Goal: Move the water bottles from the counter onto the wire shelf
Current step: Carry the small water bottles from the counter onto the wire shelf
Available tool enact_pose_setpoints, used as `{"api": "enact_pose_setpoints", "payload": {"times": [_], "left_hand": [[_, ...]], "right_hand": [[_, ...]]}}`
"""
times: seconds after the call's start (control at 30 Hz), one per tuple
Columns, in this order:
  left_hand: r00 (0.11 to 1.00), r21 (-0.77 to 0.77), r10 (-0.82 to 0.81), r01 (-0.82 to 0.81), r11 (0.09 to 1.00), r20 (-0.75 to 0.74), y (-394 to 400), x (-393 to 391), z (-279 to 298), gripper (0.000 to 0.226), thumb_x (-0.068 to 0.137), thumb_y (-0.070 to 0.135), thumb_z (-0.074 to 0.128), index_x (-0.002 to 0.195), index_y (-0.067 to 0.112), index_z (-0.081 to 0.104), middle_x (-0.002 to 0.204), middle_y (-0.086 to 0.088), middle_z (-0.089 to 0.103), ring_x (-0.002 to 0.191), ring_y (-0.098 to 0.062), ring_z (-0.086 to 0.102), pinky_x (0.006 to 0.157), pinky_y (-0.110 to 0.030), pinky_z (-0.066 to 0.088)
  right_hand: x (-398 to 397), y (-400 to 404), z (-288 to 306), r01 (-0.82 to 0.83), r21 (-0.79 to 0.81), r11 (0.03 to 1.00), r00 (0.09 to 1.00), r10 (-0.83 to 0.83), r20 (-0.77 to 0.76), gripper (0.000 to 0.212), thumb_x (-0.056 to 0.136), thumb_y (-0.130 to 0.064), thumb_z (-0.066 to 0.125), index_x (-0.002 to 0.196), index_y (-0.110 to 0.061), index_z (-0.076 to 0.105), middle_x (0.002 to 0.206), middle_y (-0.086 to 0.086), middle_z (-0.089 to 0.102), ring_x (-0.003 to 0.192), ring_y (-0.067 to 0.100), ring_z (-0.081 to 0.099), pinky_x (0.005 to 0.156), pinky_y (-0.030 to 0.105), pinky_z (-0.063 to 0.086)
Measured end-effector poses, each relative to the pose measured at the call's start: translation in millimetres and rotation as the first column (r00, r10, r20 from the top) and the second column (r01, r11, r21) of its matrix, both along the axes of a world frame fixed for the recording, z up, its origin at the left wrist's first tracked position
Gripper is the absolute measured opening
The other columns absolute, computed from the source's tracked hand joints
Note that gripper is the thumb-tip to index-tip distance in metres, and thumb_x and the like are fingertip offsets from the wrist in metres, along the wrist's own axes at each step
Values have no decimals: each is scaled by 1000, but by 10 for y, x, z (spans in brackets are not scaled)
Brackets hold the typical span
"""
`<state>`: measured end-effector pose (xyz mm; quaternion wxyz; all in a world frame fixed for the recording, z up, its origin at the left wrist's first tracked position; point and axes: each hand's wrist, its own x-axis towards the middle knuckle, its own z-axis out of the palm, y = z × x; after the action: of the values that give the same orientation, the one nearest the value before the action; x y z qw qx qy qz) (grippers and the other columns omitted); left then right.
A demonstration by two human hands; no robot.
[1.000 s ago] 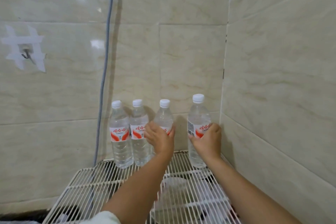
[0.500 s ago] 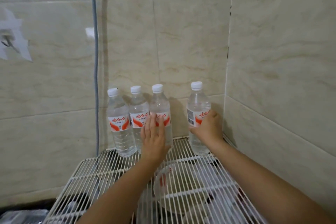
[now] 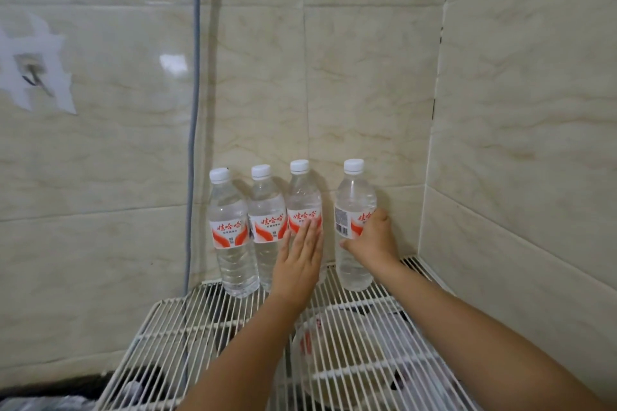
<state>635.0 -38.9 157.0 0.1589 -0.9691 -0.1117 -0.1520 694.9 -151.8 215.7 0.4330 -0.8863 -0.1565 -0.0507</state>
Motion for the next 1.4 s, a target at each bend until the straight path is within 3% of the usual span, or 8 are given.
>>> {"api": "enact_pose_setpoints", "payload": {"times": [0.1, 0.23, 0.37, 0.67, 0.9, 1.03, 1.23, 1.4], "left_hand": [[994, 25, -52, 49, 998, 98, 105, 29, -37, 94, 90, 33, 52, 132, 10, -29, 129, -6, -50, 119, -20, -45, 97, -41, -35], [962, 197, -113, 64, 978, 249, 218, 1, -56, 122, 34, 29, 91, 137, 4, 29, 143, -11, 31, 134, -24, 28, 113, -44, 2], [959, 208, -124, 71, 976, 256, 319, -45, -67, 117, 32, 29, 92, 132, 9, 35, 135, -8, 52, 133, -25, 36, 113, -44, 1], [954, 86, -100, 79, 993, 282, 379, -26, -31, 144, 46, 59, 80, 145, 5, -9, 153, -13, -22, 142, -25, -18, 116, -38, -9], [951, 109, -51, 18, 994, 305, 394, 29, -70, 145, 44, 58, 80, 145, 5, -10, 153, -13, -20, 142, -24, -18, 116, -39, -10], [960, 49, 27, -42, 998, 278, 341, 4, -80, 139, 43, 54, 83, 146, 7, 3, 146, -12, 21, 144, -25, -6, 115, -39, -5], [990, -103, 66, -54, 993, 124, 103, -310, 266, 67, 96, 39, 36, 146, 19, -4, 156, -2, -12, 143, -20, -15, 113, -37, -14], [956, -166, 217, -186, 968, 195, 329, -860, 322, 59, 94, 33, 41, 146, 21, 15, 156, -1, 10, 144, -22, 4, 117, -39, 7]], "right_hand": [[-6, 101, -18, -3, 11, 1000, 1000, 3, 3, 72, 74, -17, 75, 129, -2, 30, 133, 16, 40, 118, 34, 50, 94, 38, 45], [5, 200, 5, 17, 26, 1000, 1000, -17, -3, 72, 75, -17, 74, 130, -2, 30, 134, 16, 39, 117, 34, 51, 93, 38, 46], [21, 249, -5, -14, -30, 999, 999, 13, -33, 85, 76, -16, 72, 138, -2, 15, 136, 19, 32, 119, 35, 47, 96, 38, 43], [-101, 187, -349, -25, -47, 999, 997, 28, 70, 84, 87, -9, 59, 147, -14, 0, 134, 17, 41, 109, 26, 55, 87, 30, 46], [-89, 222, -398, -12, -99, 995, 990, 25, 136, 80, 91, -11, 54, 147, -17, -4, 135, 16, 38, 99, 22, 60, 75, 22, 45], [-99, 172, -376, -50, -131, 990, 990, 67, 125, 82, 92, -9, 53, 147, -15, -7, 136, 18, 36, 101, 23, 58, 78, 24, 45], [-268, 20, -220, -46, -351, 935, 979, 112, 171, 82, 87, -7, 55, 146, -6, -2, 141, 22, 28, 120, 32, 43, 91, 33, 43], [-652, 113, -137, -153, -522, 839, 753, 441, 488, 60, 87, -1, 48, 143, -3, 26, 151, 24, 19, 142, 41, 11, 115, 52, 8]]}}
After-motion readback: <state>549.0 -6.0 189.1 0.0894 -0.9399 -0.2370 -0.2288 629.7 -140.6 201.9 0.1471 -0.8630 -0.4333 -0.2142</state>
